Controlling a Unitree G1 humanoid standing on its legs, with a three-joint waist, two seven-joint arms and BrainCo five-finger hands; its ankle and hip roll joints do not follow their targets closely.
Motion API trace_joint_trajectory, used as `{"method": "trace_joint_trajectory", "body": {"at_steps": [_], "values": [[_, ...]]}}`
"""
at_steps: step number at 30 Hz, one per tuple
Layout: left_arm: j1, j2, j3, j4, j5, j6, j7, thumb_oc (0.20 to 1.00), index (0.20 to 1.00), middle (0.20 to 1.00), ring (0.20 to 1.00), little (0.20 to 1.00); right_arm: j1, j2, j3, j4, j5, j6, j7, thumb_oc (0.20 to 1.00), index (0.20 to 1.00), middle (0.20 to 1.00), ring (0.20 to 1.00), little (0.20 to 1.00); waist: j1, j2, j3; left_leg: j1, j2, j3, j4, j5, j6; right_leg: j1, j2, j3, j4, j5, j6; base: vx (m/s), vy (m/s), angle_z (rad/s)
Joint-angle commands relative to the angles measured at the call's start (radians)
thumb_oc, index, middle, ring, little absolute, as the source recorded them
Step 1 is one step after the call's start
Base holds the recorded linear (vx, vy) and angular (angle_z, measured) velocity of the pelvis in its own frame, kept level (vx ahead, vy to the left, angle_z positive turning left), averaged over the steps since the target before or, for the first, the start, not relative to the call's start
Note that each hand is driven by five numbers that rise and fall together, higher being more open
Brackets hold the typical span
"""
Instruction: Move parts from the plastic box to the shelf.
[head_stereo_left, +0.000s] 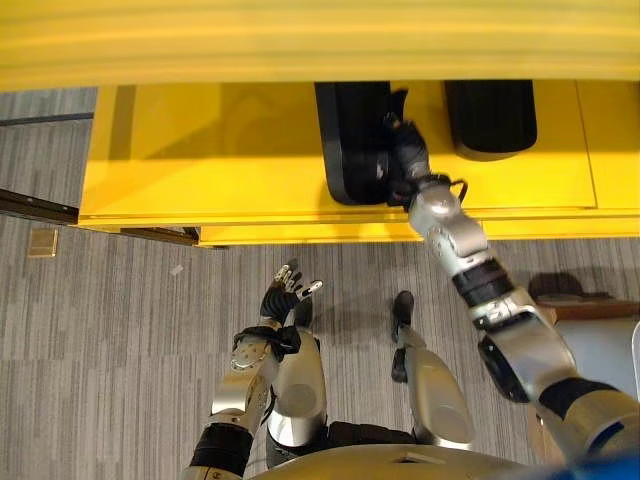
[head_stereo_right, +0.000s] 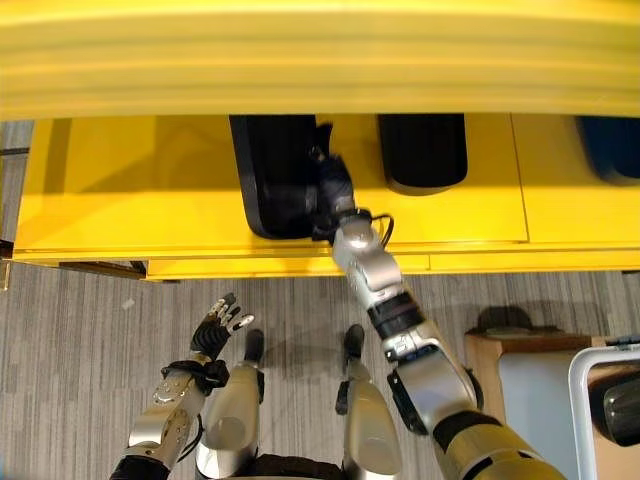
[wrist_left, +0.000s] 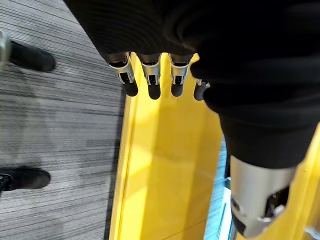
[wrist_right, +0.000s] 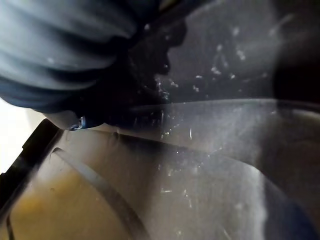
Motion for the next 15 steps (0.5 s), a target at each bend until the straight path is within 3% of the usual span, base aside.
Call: {"method": "trace_joint_trajectory", "body": {"at_steps": [1, 9, 15], "values": [[0.064, 0.022, -0.029, -0.119, -0.025, -0.037, 0.015, 1.000, 1.000, 1.000, 1.000, 1.000, -0.162, 0.006, -0.015, -0.056, -0.015, -0.102, -0.046, 0.200, 0.200, 0.200, 0.200, 0.200, 0.000, 0.052, -0.033, 0.020, -0.016, 0.053, -0.164, 0.206, 0.033, -0.014, -0.070, -0.002, 0.130, -0.030, 0.000, 0.00, 0.000, 0.00], [0.046, 0.051, -0.050, -0.129, -0.037, -0.042, 0.040, 1.000, 1.000, 1.000, 1.000, 1.000, -0.385, -0.078, -0.002, 0.100, -0.025, -0.129, -0.130, 0.200, 0.200, 0.200, 0.200, 0.200, 0.003, 0.063, -0.033, -0.113, -0.024, 0.031, -0.110, 0.200, 0.027, -0.099, -0.084, -0.006, 0.131, -0.011, -0.004, 0.00, 0.029, 0.02], [0.032, 0.046, -0.061, -0.139, -0.045, -0.048, 0.054, 1.000, 1.000, 1.000, 1.000, 1.000, -0.443, -0.092, 0.019, 0.160, -0.020, -0.134, -0.143, 0.200, 0.200, 0.200, 0.200, 0.200, 0.006, 0.058, -0.033, -0.158, -0.022, 0.022, -0.085, 0.194, 0.027, -0.122, -0.087, -0.005, 0.135, -0.004, -0.006, 0.02, 0.025, 0.05]]}}
